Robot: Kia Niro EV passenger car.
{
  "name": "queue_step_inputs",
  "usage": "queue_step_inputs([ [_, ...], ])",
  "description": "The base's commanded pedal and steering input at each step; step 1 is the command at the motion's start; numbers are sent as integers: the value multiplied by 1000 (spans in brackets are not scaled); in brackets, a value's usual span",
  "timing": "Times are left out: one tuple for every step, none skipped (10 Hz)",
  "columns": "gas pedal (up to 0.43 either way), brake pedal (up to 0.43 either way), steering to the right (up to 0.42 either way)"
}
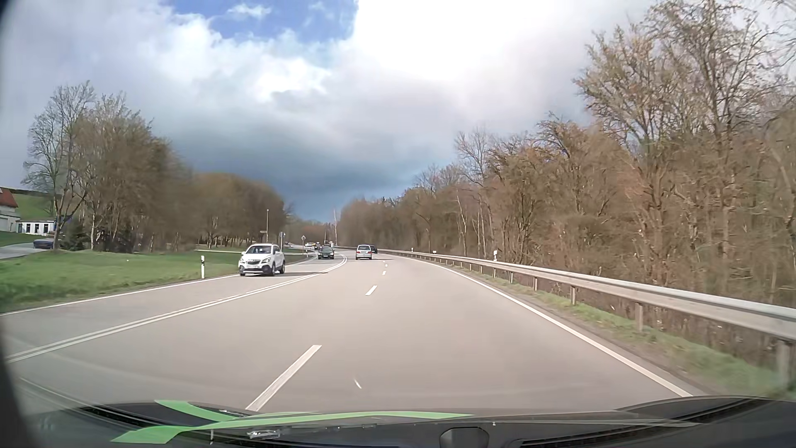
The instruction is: Follow the waypoints while adhering to traffic rules and regulations
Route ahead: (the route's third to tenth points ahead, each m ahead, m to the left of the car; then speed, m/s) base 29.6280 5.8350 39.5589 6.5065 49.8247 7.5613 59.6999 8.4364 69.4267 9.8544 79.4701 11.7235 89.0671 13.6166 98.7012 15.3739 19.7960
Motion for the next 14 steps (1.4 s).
queue_step_inputs([
  [157,0,-16],
  [157,0,-16],
  [157,0,-16],
  [157,0,-15],
  [157,0,-14],
  [157,0,-14],
  [157,0,-14],
  [157,0,-14],
  [157,0,-14],
  [157,0,-14],
  [157,0,-14],
  [157,0,-15],
  [157,0,-15],
  [157,0,-15],
])
